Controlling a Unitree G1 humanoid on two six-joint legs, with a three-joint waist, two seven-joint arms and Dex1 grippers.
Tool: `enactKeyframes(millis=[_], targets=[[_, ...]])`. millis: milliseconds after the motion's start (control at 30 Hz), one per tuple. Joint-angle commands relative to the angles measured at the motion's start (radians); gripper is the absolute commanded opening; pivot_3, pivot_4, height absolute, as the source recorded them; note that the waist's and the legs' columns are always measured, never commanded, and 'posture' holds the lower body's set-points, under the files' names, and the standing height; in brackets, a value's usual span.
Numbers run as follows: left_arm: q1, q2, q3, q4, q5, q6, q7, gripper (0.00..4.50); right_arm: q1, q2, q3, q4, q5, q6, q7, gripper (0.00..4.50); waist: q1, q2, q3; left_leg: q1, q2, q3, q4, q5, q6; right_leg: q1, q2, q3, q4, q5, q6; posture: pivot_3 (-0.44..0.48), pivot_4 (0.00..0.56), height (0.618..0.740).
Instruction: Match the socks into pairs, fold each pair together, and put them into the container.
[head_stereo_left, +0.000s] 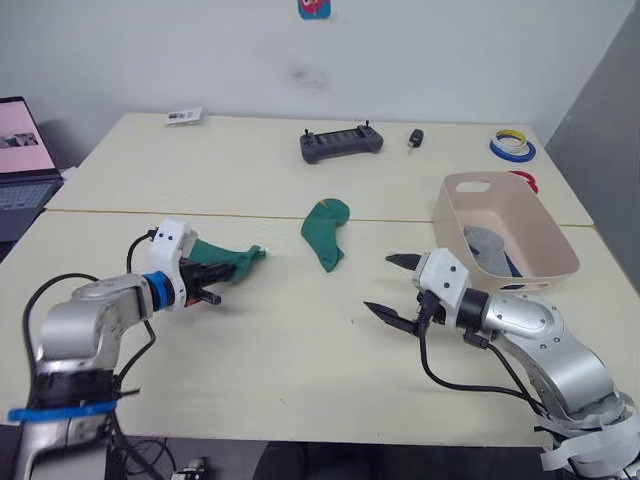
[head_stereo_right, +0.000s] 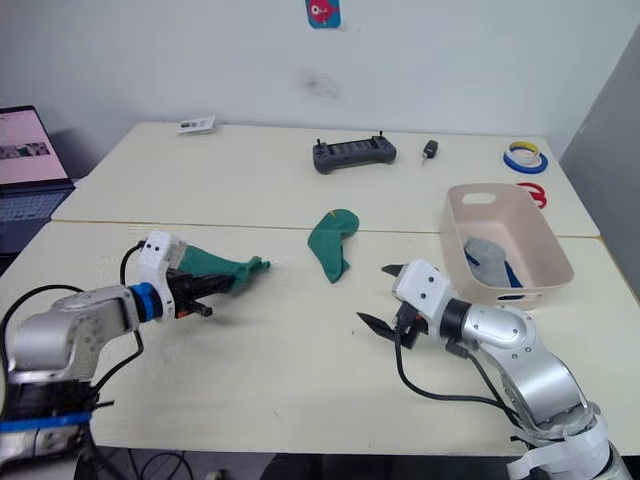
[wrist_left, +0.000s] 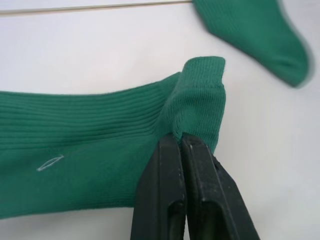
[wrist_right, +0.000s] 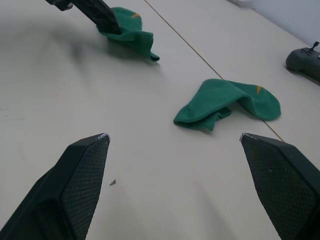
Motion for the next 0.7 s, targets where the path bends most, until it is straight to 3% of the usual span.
enactKeyframes(millis=[33, 233, 400, 533, 700], targets=[[0.046, -0.100, 0.039, -0.249, -0.153, 0.203, 0.094, 0.03, 0.013, -0.021, -0.023, -0.041, 0.020, -0.017, 0.018, 4.50, 0.004, 0.000, 0.000, 0.000, -0.001, 0.000, 0.000, 0.000, 0.000, 0.001, -0.001, 0.000, 0.000, 0.000, 0.000, 0.000, 0.150, 0.740], [0.094, -0.312, -0.040, -0.402, -0.206, 0.315, 0.261, 0.03, 0.024, -0.051, -0.032, -0.051, 0.031, -0.012, 0.031, 4.50, 0.000, -0.001, 0.000, 0.001, 0.000, -0.001, 0.000, 0.000, 0.000, 0.001, 0.001, 0.000, 0.000, 0.000, 0.000, 0.000, 0.150, 0.740], [0.123, -0.404, -0.106, -0.410, -0.172, 0.218, 0.340, 0.03, 0.037, -0.074, -0.038, -0.068, 0.041, -0.004, 0.031, 4.50, -0.002, -0.001, 0.000, 0.001, 0.000, 0.000, 0.000, 0.000, 0.000, 0.001, 0.001, 0.001, 0.000, 0.000, 0.000, 0.000, 0.150, 0.740], [0.149, -0.362, -0.144, -0.464, -0.197, 0.175, 0.309, 1.02, 0.043, -0.087, -0.038, -0.072, 0.044, -0.004, 0.034, 4.50, -0.002, -0.001, 0.000, 0.001, 0.000, 0.000, 0.000, 0.000, 0.000, 0.001, 0.002, 0.001, 0.000, 0.000, 0.000, 0.000, 0.150, 0.740], [0.204, -0.222, -0.074, -0.559, -0.251, 0.083, 0.203, 2.60, 0.054, -0.096, -0.041, -0.068, 0.045, -0.015, 0.040, 4.50, -0.002, -0.001, 0.000, 0.001, 0.000, 0.000, -0.001, 0.000, -0.001, 0.001, 0.002, 0.001, -0.001, 0.000, 0.000, 0.000, 0.150, 0.740]])
